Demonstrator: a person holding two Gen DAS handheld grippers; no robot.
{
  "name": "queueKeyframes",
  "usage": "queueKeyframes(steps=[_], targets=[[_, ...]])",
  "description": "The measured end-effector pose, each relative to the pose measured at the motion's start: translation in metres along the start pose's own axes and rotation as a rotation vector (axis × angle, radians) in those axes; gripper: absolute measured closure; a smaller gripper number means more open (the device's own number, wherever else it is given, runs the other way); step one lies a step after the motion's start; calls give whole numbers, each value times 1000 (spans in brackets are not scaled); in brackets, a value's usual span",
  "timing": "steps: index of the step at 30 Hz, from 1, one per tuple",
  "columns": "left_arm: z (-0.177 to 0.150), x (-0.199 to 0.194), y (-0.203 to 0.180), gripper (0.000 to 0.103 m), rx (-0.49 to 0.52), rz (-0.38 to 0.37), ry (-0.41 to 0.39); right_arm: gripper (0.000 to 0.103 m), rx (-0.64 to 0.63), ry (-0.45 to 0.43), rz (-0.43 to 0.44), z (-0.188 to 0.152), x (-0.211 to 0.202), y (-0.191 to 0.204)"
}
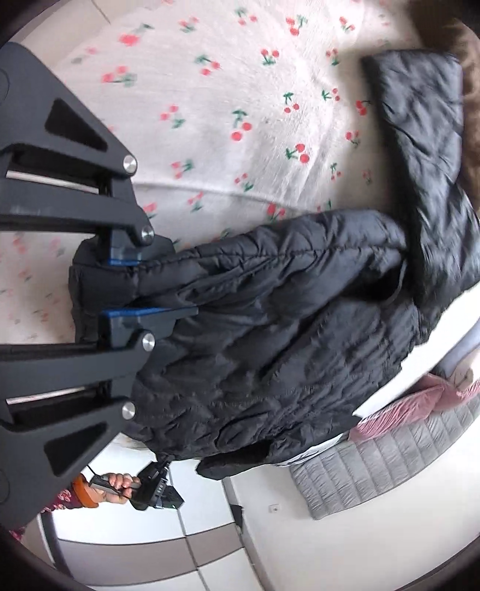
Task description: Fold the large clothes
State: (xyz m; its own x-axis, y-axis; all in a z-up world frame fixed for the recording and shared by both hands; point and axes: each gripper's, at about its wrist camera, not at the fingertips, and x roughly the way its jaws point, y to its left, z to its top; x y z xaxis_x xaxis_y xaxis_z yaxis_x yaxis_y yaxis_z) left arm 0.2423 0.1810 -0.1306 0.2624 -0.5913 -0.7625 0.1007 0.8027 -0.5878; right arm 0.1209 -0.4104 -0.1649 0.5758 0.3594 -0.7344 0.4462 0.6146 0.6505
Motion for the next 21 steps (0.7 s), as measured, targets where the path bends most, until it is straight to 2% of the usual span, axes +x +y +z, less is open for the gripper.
queueKeyframes(steps=[6, 10, 11, 13, 14, 15, 17, 19, 20, 21], targets=[[-29, -24, -27, 87, 74, 3, 65, 99, -42, -42, -63, -18, -51, 6], [-53, -26, -43, 86, 158, 64, 142, 99, -67, -23, -140, -33, -70, 0], [-59, -21, -45, 84, 186, 108, 174, 99, -69, -15, -164, -32, -69, -2], [-64, -6, -46, 70, 242, 244, 251, 96, -90, 10, -219, -31, -66, -6], [-61, 0, -49, 62, 270, 313, 265, 93, -97, 19, -259, -32, -61, -5], [-56, 3, -53, 55, 288, 351, 264, 90, -100, 24, -312, -30, -58, -4], [-42, -1, -65, 52, 334, 392, 216, 84, -125, 9, -402, -23, -54, 6], [-29, -7, -79, 50, 360, 380, 159, 73, -187, -43, -446, -18, -59, 23], [-15, -10, -90, 48, 382, 357, 105, 70, -214, -62, -459, -17, -57, 36], [-14, -13, -92, 47, 395, 345, 78, 64, -248, -87, -473, -13, -55, 49]])
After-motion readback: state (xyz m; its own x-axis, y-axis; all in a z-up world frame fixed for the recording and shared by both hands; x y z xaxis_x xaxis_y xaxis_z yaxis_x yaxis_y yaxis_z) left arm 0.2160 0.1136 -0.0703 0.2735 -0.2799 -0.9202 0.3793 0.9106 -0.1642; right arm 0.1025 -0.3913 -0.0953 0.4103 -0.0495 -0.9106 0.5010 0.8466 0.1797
